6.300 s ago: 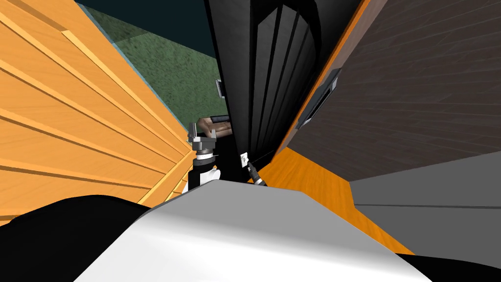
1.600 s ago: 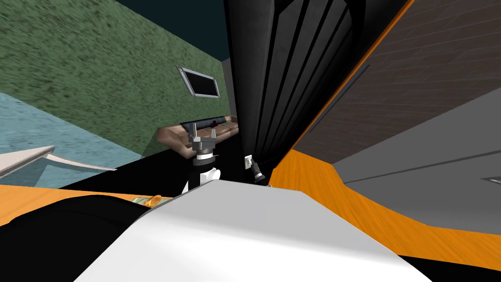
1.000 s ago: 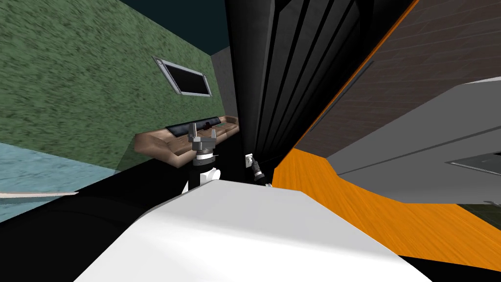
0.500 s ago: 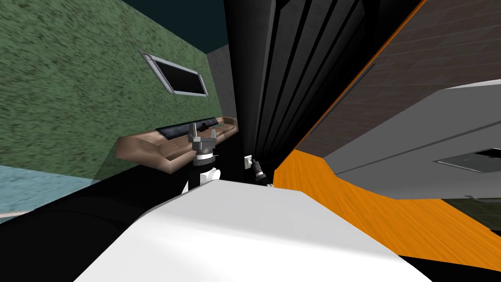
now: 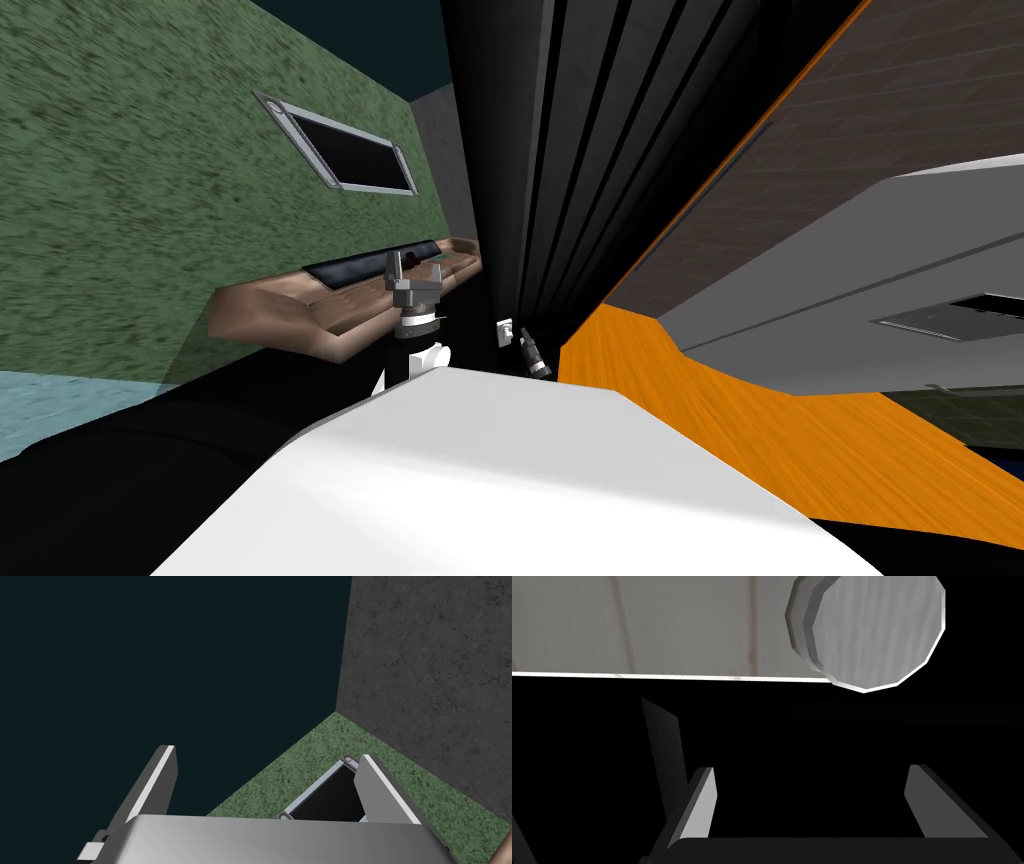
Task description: Push the door open
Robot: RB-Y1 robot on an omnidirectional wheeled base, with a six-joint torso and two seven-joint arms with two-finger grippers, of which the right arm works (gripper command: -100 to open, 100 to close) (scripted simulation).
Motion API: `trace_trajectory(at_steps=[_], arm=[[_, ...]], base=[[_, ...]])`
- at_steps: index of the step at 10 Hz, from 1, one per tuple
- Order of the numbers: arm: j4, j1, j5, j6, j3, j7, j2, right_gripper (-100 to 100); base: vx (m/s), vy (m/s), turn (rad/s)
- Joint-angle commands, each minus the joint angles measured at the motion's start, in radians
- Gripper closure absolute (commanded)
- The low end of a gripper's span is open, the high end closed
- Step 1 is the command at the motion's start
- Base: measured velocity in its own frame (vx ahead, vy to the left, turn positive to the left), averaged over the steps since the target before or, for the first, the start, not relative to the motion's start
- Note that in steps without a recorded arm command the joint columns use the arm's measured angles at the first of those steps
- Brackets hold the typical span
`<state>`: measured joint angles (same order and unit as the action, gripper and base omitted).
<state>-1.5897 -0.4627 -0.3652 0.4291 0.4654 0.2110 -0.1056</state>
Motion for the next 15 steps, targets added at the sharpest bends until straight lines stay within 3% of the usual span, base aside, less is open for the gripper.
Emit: trace_trajectory(at_steps=[1, 4, 5, 8, 9, 11, 12, 15], arm=[[-0.009, -0.024, 0.025, 0.041, 0.005, -0.002, -0.05, -100], [-0.015, -0.08, 0.078, 0.131, 0.014, -0.011, -0.143, -100], [-0.015, -0.08, 0.078, 0.135, 0.014, -0.011, -0.152, -100], [-0.022, -0.141, 0.137, 0.229, 0.024, -0.022, -0.256, -100], [-0.022, -0.141, 0.137, 0.24, 0.024, -0.022, -0.266, -100], [-0.027, -0.183, 0.177, 0.301, 0.031, -0.029, -0.335, -100], [-0.027, -0.183, 0.177, 0.312, 0.031, -0.029, -0.343, -100], [-0.034, -0.245, 0.237, 0.411, 0.042, -0.04, -0.446, -100]], base=[[0.052, 0.047, -0.09], [0.067, 0.057, -0.101], [0.052, 0.032, -0.076], [0.035, 0.057, -0.099], [0.035, 0.057, -0.058], [0.038, 0.068, -0.097], [0.024, 0.062, -0.038], [0.019, 0.075, -0.101]])
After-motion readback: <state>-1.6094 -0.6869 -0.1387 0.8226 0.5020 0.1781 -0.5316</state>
